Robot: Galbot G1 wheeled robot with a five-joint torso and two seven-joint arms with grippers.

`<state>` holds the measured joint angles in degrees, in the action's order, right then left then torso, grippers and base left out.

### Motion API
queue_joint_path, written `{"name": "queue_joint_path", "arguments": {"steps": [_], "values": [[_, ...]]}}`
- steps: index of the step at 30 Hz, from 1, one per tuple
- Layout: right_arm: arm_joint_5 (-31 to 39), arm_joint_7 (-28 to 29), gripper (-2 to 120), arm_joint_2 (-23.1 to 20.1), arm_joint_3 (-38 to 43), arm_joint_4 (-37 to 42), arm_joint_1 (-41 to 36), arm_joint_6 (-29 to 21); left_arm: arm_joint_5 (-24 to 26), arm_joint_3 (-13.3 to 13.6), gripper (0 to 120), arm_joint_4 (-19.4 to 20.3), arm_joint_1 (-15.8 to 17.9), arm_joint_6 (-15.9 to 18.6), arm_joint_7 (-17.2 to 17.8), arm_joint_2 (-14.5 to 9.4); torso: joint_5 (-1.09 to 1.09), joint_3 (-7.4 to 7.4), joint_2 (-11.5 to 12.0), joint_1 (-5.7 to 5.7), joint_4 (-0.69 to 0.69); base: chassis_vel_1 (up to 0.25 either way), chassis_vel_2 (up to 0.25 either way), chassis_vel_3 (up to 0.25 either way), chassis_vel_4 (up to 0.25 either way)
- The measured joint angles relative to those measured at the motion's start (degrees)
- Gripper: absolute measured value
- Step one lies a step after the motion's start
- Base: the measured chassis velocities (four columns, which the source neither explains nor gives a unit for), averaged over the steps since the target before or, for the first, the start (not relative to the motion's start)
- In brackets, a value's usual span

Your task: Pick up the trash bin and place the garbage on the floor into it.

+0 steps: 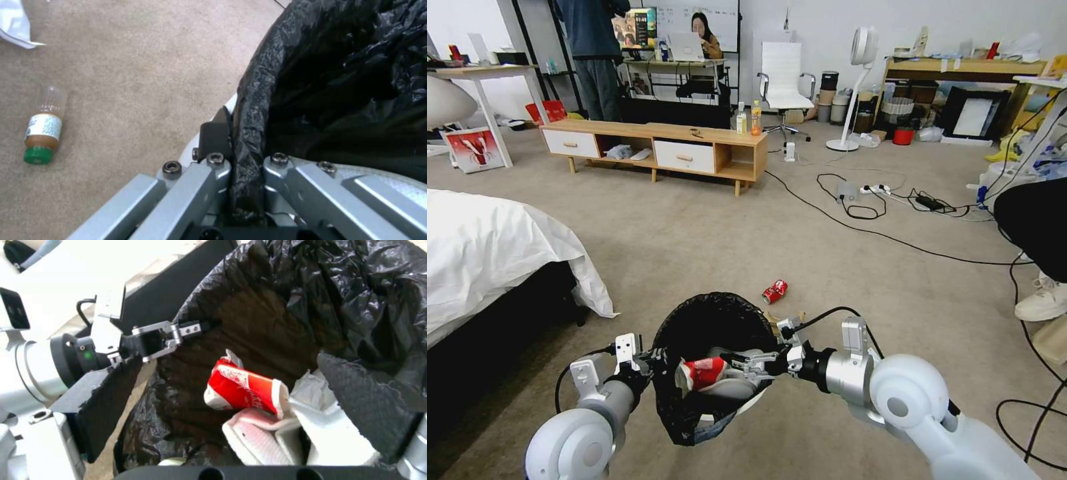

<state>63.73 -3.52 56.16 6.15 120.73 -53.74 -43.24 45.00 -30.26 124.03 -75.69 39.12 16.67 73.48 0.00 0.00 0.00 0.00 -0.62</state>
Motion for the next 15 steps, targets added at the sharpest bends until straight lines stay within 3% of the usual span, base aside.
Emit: {"name": "queue_joint_path", "arguments": {"steps": [7,11,12,15], "values": [[-1.0,-1.2,100,-0.1,0.6,0.0,-0.5,0.4,-0.1,0.1,3,0.1,0.0,0.0,-0.1,0.2,0.0,0.0,0.0,0.0,0.0,0.0,0.0,0.0,0.0],[-5.3,-5.2,100,0.1,2.0,0.6,-1.1,2.3,-0.5,0.0,3,0.0,-0.2,-0.1,-0.2,0.2,-0.01,0.0,0.0,0.0,-0.01,0.0,0.0,0.0,0.0],[-8.4,-7.9,100,0.3,3.6,1.3,-1.2,6.1,-0.5,-0.4,3,0.0,-0.2,-0.1,-0.2,0.2,0.0,0.0,0.0,0.0,-0.01,0.0,0.0,0.0,0.0],[-11.1,-10.4,100,0.3,5.5,2.2,-1.1,9.9,-0.5,-0.8,3,0.0,-0.3,-0.1,-0.2,0.4,0.0,0.0,0.0,0.0,0.0,0.0,0.0,0.0,0.0]]}}
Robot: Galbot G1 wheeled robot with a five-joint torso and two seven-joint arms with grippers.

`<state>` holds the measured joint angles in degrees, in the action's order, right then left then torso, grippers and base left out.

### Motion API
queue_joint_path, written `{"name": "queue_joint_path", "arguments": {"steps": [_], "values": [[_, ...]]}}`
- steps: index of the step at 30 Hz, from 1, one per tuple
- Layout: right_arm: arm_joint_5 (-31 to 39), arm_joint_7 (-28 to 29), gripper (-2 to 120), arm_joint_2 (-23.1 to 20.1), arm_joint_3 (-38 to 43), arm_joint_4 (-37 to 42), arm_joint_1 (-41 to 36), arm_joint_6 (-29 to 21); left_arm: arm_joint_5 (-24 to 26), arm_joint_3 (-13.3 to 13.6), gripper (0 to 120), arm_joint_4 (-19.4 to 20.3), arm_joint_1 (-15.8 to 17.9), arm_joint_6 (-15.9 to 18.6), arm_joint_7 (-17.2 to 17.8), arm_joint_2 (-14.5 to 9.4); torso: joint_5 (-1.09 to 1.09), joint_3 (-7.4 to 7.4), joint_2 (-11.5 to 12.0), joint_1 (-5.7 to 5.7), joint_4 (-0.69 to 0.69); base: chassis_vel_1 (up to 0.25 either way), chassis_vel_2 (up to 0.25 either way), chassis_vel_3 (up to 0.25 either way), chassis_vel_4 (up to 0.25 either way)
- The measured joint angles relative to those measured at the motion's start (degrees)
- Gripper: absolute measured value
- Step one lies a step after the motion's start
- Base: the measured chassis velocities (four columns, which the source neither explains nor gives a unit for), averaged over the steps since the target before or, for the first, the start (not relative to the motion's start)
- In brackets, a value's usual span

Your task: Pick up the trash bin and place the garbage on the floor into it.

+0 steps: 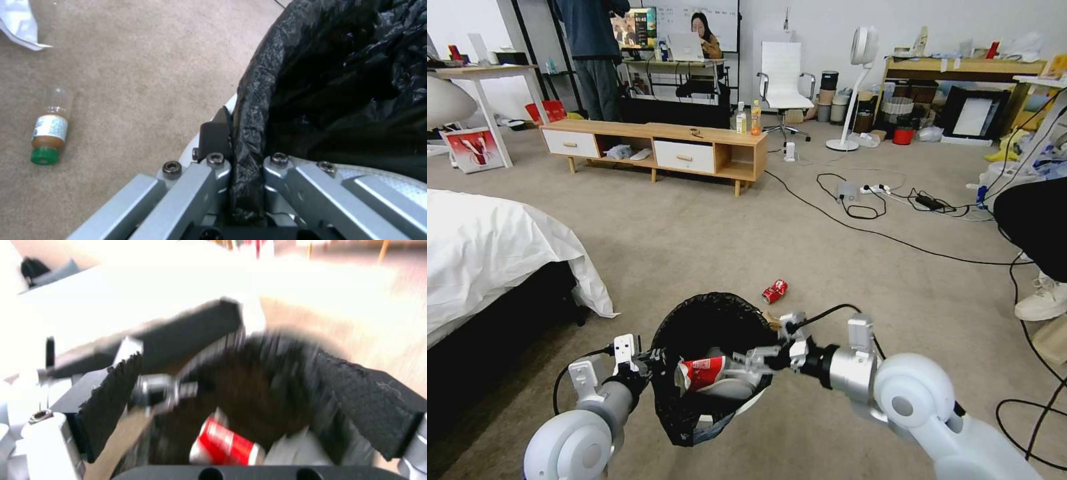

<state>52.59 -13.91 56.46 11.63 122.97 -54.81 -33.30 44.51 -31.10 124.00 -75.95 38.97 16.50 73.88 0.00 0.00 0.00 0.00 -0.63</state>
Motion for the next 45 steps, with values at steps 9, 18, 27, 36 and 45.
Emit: {"name": "queue_joint_path", "arguments": {"steps": [9,18,27,36,45], "values": [[-11.3,2.9,100,-0.6,9.4,2.5,-1.9,11.2,0.8,-3.1,3,0.7,0.8,0.1,0.4,1.0,0.01,0.0,0.0,0.0,0.0,0.0,0.0,0.0,0.0],[-20.0,15.2,100,-0.9,17.6,2.1,-9.4,12.1,3.3,-8.6,3,1.3,4.4,1.2,1.4,-0.1,-0.03,0.0,0.0,0.01,-0.01,0.0,0.0,0.0,0.0],[-26.5,16.8,100,1.4,22.5,-3.0,-17.7,15.4,4.8,-11.2,3,3.1,6.4,1.3,1.4,-0.1,0.0,0.01,0.0,0.0,-0.02,0.0,0.0,0.0,0.0],[-34.1,17.1,100,4.3,23.2,-6.2,-22.2,18.9,5.3,-12.0,3,4.0,6.6,1.3,1.4,-1.3,0.0,0.0,0.0,0.0,0.0,0.0,0.0,0.0,0.0],[-38.7,15.5,100,7.2,22.6,-6.3,-24.2,21.7,6.0,-12.1,3,4.2,7.2,1.3,1.5,-1.7,0.0,0.0,0.0,0.0,0.0,0.0,0.0,0.0,0.0]]}}
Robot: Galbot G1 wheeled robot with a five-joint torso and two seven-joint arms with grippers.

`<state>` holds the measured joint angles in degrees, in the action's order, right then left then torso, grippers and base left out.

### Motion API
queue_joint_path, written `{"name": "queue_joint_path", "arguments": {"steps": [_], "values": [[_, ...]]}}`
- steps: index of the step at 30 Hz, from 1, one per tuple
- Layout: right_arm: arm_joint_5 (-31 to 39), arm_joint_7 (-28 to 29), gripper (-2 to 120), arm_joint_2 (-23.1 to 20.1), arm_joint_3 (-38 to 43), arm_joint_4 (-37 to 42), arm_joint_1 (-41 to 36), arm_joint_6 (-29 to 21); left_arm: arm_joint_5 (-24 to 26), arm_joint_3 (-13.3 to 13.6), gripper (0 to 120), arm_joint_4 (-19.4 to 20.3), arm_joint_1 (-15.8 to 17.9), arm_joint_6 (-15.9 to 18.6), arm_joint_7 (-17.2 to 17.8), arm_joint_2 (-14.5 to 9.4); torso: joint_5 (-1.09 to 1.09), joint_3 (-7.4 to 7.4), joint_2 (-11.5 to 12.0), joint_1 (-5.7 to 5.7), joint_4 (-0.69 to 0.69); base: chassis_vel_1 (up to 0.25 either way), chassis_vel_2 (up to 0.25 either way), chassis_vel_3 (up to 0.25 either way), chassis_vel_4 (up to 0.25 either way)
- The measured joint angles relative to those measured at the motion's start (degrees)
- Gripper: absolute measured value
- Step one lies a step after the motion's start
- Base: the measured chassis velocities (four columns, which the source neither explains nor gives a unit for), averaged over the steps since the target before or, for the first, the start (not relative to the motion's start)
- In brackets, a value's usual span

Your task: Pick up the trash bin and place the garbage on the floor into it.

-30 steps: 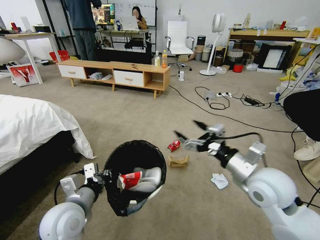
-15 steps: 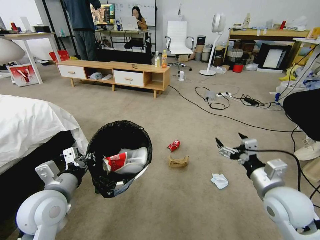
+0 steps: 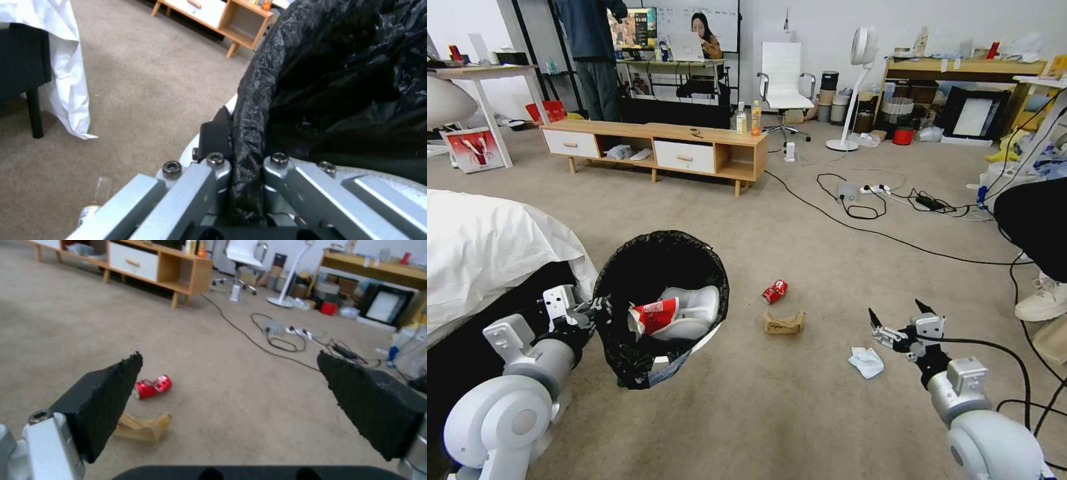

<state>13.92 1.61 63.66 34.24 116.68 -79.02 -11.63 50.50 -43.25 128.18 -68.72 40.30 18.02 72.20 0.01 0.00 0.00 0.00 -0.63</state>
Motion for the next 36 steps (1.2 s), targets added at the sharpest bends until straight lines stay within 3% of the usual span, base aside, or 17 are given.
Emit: {"name": "queue_joint_path", "arguments": {"steps": [28,36], "values": [[-0.2,-1.0,100,2.5,-1.5,0.3,-0.7,1.2,0.2,0.6,3,0.7,-0.1,0.1,0.0,0.3,0.0,-0.01,0.0,0.0,0.0,0.0,0.0,0.0,0.0],[-0.1,-1.0,100,2.6,-1.6,0.3,-0.5,1.4,0.1,0.8,3,0.8,-0.5,0.1,0.0,0.5,-0.01,0.0,0.0,0.0,0.0,-0.11,0.097,0.109,-0.096]]}}
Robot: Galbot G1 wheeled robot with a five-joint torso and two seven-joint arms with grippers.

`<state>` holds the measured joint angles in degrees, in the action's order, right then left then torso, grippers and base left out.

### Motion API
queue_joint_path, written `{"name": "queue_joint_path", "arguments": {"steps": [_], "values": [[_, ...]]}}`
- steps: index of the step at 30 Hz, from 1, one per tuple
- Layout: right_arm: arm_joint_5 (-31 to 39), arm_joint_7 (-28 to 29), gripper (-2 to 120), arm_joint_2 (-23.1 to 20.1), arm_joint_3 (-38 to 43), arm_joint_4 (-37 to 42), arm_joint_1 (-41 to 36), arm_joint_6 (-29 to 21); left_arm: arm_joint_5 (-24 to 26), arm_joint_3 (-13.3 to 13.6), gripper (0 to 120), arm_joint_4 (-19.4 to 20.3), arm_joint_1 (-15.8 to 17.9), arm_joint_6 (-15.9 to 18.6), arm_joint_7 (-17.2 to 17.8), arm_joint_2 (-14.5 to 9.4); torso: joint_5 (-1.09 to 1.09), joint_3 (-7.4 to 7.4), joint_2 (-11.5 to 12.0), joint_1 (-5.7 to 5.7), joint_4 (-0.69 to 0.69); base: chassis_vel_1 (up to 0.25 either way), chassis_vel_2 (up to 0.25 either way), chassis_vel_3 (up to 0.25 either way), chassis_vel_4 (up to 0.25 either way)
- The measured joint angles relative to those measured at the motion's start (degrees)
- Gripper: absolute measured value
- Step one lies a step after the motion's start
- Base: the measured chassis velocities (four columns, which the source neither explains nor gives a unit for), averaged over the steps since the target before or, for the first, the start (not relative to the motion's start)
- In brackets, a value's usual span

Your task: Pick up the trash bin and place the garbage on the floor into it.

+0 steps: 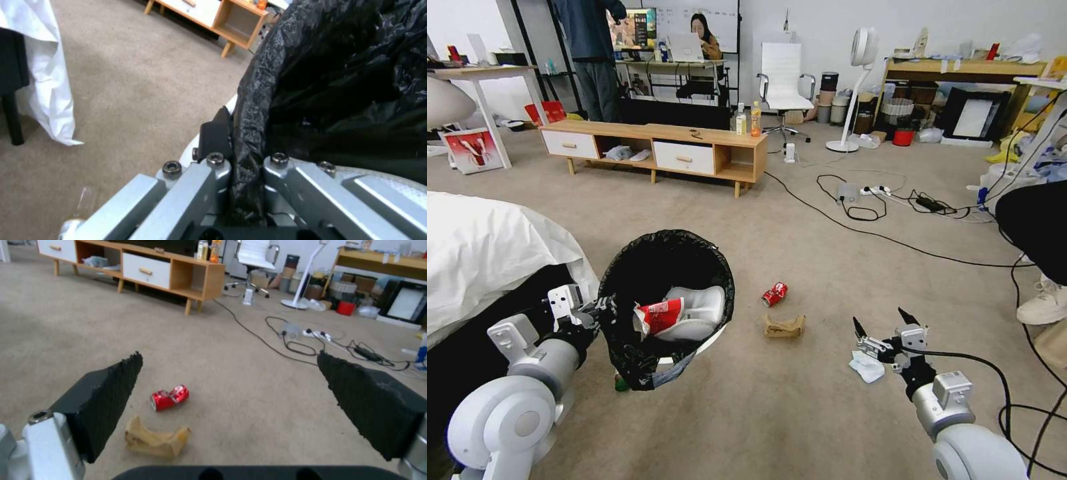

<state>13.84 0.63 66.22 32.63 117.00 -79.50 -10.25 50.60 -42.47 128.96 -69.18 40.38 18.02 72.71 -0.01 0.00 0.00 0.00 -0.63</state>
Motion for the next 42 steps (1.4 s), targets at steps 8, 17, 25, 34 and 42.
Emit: {"name": "queue_joint_path", "arguments": {"steps": [8,17,25,34,42], "values": [[0.0,-0.1,100,0.2,-0.2,0.0,0.1,0.4,-0.1,-0.1,3,0.0,-0.1,0.0,0.0,0.1,0.01,0.0,0.0,0.0,0.01,-0.123,0.13,0.125,-0.12],[0.0,-0.1,100,0.2,-0.4,-0.1,0.4,0.6,-0.2,0.0,3,0.0,-0.2,0.0,0.0,0.3,0.01,0.0,0.0,0.0,0.0,-0.04,0.046,0.045,-0.053],[0.1,-0.1,100,0.2,-0.7,-0.3,0.5,0.8,-0.3,0.0,3,0.0,-0.2,0.0,0.0,0.4,0.01,0.0,0.0,0.0,0.0,0.0,0.0,0.0,0.0],[0.2,-0.6,100,0.2,-0.7,-0.7,0.8,1.1,-0.3,0.0,3,0.0,-0.1,0.0,0.0,0.4,0.01,0.0,0.0,0.0,0.0,0.0,0.0,0.0,0.0],[0.1,-0.6,100,0.4,-0.7,-0.7,0.9,0.9,-0.3,0.1,3,-0.1,-0.1,0.0,0.0,0.4,0.01,0.0,0.0,0.0,0.0,0.0,0.0,0.0,0.0]]}}
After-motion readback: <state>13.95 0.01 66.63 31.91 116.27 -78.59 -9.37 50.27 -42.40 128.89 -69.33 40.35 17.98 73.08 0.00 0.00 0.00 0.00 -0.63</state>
